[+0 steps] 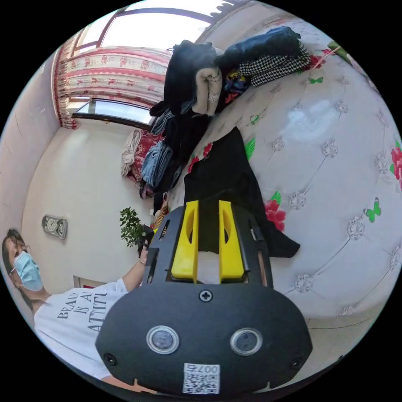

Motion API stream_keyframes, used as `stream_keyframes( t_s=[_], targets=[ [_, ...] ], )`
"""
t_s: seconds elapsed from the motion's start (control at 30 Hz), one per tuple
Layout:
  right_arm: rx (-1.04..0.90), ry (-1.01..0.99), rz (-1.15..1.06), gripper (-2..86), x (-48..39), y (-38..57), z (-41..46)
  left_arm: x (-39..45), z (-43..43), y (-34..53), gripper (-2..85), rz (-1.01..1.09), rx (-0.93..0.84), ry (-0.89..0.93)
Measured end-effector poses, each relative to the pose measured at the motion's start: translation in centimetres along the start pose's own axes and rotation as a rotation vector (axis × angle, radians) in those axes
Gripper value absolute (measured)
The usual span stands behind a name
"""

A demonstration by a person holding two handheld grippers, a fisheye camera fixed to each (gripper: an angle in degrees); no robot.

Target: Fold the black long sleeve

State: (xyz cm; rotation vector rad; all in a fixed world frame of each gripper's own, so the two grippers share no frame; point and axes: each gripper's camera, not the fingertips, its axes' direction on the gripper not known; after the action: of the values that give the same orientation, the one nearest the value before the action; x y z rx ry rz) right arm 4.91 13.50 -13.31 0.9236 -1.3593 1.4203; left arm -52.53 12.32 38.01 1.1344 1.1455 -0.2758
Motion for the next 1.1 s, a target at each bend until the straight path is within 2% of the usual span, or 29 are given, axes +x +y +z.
stream_keyframes(
  t_s=[0.1,0.17,0.27,0.33,0.5,0.6,0.67,0.73,0.83,1.0,1.1],
  targets=[
    [-0.002,0.148,-0.098,4.7,-1.1,-0.4,1.0,1.3,1.4,0.0,5.2,0.058,-0.021,-0.114],
    [-0.035,0.269,-0.177,4.9,-1.5,0.1,2.0,2.3,2.8,1.2,6.1,0.136,-0.106,-0.290],
    [-0.143,0.438,-0.355,4.9,-2.2,1.1,4.9,3.0,4.7,2.7,6.4,0.220,-0.183,-0.459],
    [-0.248,0.500,-0.455,4.9,-3.0,1.3,7.9,3.4,5.9,2.6,6.8,0.242,-0.216,-0.492],
    [-0.381,0.492,-0.392,4.5,-1.6,-0.7,13.3,5.7,11.0,0.6,8.3,0.347,-0.249,-0.542],
    [-0.472,0.502,-0.344,1.8,-0.4,-2.1,15.5,6.1,15.9,-1.0,9.5,0.386,-0.329,-0.592],
    [-0.488,0.453,-0.341,0.8,-0.3,-3.1,15.4,5.4,20.1,-1.9,9.0,0.387,-0.446,-0.669],
    [-0.449,0.345,-0.325,0.2,-0.5,-4.8,14.1,5.1,22.2,-2.3,4.9,0.386,-0.500,-0.761],
    [-0.344,0.186,-0.239,-0.1,0.2,-7.7,11.6,5.6,22.9,-3.4,1.2,0.387,-0.513,-0.708],
    [-0.090,0.003,-0.087,-0.1,2.3,-11.6,7.6,4.4,21.4,-6.5,0.2,0.226,-0.498,-0.429],
    [-0.002,0.013,-0.080,0.3,2.4,-13.3,6.5,3.1,20.6,-8.5,0.4,0.087,-0.456,-0.278]
  ],
)
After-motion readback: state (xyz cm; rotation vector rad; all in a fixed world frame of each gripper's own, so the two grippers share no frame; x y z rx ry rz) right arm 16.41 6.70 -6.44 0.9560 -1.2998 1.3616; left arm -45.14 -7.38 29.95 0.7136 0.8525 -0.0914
